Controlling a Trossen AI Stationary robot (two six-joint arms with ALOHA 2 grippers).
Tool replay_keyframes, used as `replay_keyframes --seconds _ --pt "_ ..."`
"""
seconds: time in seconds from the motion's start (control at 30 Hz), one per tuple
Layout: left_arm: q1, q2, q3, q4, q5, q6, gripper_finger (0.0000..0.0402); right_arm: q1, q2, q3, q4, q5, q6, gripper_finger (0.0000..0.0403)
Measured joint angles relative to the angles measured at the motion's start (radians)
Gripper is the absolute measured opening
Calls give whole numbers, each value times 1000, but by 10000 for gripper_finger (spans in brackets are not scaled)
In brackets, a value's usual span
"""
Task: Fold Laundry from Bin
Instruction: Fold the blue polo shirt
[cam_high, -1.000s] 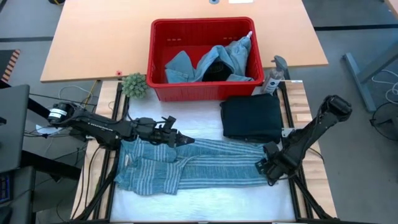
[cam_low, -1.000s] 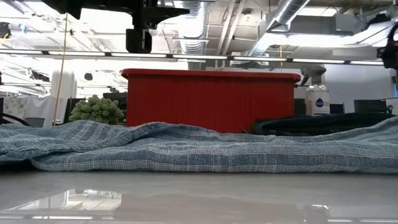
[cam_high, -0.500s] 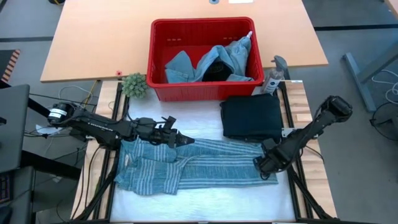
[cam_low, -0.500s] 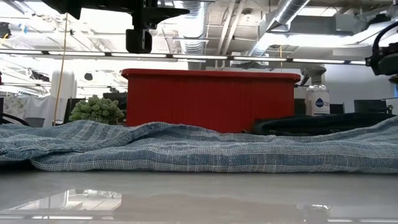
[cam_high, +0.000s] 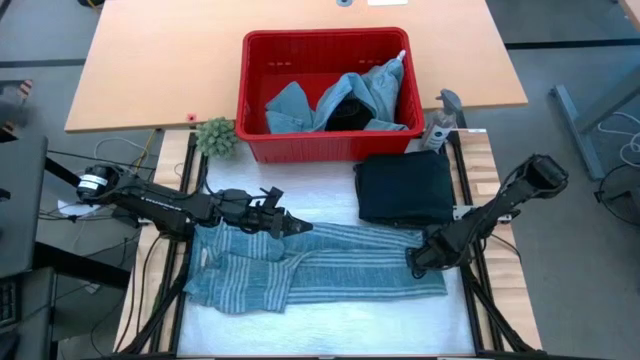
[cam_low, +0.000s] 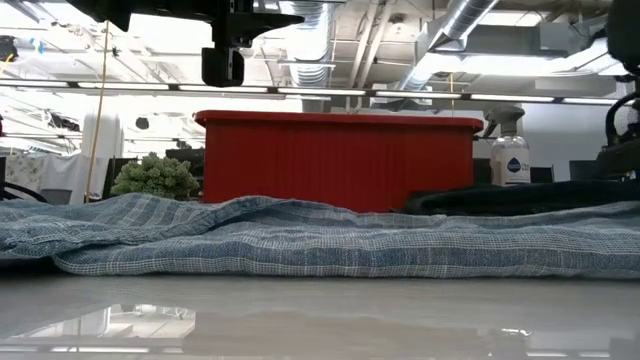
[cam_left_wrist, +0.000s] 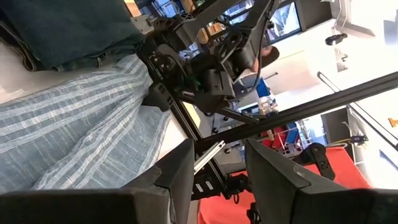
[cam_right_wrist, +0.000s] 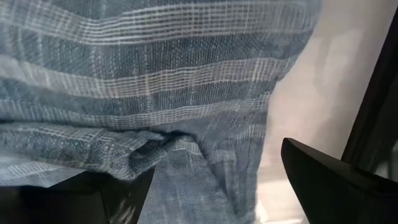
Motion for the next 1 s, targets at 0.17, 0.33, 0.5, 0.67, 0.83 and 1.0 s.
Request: replay_keyframes --seconds 0.17,0.33,0.5,0.67,0.83,1.0 --pt "0 0 0 0 0 1 131 -57 -3 -56 109 -74 2 365" --pt "0 0 0 0 0 4 131 -106 -2 -100 230 -128 -2 304" --pt "0 0 0 0 0 22 131 -131 -1 -119 274 -145 -11 218" --pt "0 0 0 0 1 24 131 -142 -1 -120 263 -148 -24 115" --pt "0 0 0 -3 1 54 131 -133 0 -103 251 -137 -52 25" --pt "-2 0 0 1 54 91 128 -134 2 -50 189 -118 -84 25"
